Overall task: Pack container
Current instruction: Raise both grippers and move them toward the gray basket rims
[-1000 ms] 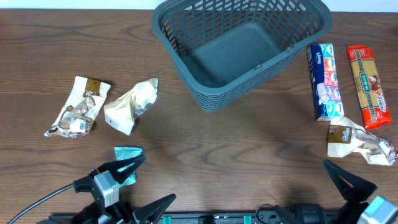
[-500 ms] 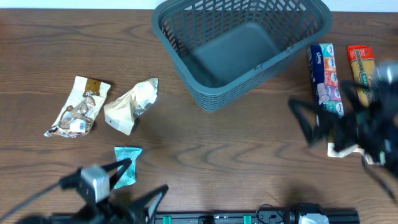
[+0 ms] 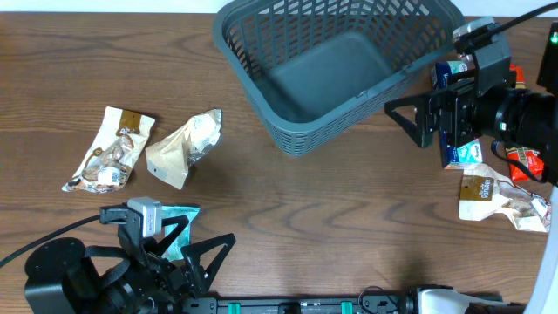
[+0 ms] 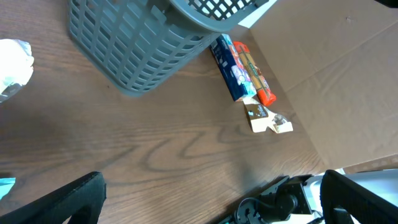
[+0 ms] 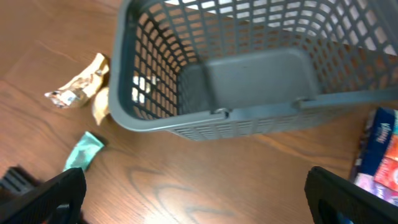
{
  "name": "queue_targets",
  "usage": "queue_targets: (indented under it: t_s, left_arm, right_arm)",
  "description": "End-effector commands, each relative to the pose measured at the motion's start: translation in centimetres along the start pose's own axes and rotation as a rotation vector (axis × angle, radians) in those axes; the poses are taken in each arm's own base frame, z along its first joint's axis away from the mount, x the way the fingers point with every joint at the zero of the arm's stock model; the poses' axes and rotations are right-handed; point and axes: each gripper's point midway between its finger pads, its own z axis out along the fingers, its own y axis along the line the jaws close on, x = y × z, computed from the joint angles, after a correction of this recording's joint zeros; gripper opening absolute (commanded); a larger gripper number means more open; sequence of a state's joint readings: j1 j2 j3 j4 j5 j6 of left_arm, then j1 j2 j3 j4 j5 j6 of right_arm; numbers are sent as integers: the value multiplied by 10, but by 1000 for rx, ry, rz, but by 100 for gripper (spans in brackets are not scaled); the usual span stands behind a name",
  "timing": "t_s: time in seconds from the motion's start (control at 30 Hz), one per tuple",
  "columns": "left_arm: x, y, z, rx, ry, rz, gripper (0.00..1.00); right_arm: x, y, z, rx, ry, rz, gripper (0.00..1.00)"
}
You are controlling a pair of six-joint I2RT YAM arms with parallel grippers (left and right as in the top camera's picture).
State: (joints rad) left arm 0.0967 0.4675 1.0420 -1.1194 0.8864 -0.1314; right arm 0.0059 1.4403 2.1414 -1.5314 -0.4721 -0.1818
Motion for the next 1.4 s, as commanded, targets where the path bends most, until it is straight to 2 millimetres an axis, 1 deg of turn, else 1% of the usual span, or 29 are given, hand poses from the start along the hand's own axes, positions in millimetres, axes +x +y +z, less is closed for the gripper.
queue_targets:
  t_s: [0.0, 0.1, 0.17, 0.23, 0.33, 0.43, 0.53, 0.63, 0.7, 0.83, 0.97, 1.1, 1.23, 1.3, 1.37]
  left_arm:
    - [-2, -1, -1, 0, -4, -16, 99]
    - [-2, -2, -1, 4, -3, -92, 99]
    - [0, -11, -1, 54, 11, -114, 99]
    - [3, -18, -2, 99, 28, -121, 99]
    - [9, -19, -2, 107, 52, -150, 99]
    - [14, -19, -2, 102, 69, -172, 99]
    - [15, -18, -2, 101, 71, -176, 99]
    - [15, -18, -2, 97, 70, -175, 99]
    - [15, -18, -2, 97, 70, -176, 99]
    - [14, -18, -2, 96, 72, -235, 99]
    - [7, -19, -2, 103, 49, -214, 99]
    - [2, -19, 0, 110, 38, -199, 99]
    - [-3, -14, 5, 110, 40, -202, 98]
    - [-6, -12, 8, 115, 44, -203, 99]
    - [-11, -15, 12, 155, 52, -196, 99]
  right_arm:
    - [-5, -13, -3, 65, -12, -32, 99]
    - [-12, -25, -1, 90, -31, -21, 99]
    - [-16, -36, 1, 108, -41, -16, 99]
    - [-22, -43, 7, 91, -55, -2, 99]
    - [-32, -48, 22, 16, -70, 16, 99]
    - [-38, -61, 41, -26, -64, 42, 99]
    - [-38, -76, 59, -43, -41, 75, 99]
    - [-37, -84, 73, -60, -20, 93, 99]
    - [-37, -89, 79, -60, -15, 96, 99]
    - [-44, -98, 80, -49, -48, 103, 99]
    - [-61, -104, 75, -60, -122, 117, 99]
    - [-75, -100, 73, -99, -177, 111, 99]
    - [-90, -91, 73, -184, -233, 105, 99]
    - [-93, -89, 74, -210, -242, 108, 99]
    - [-94, -88, 76, -229, -241, 112, 99]
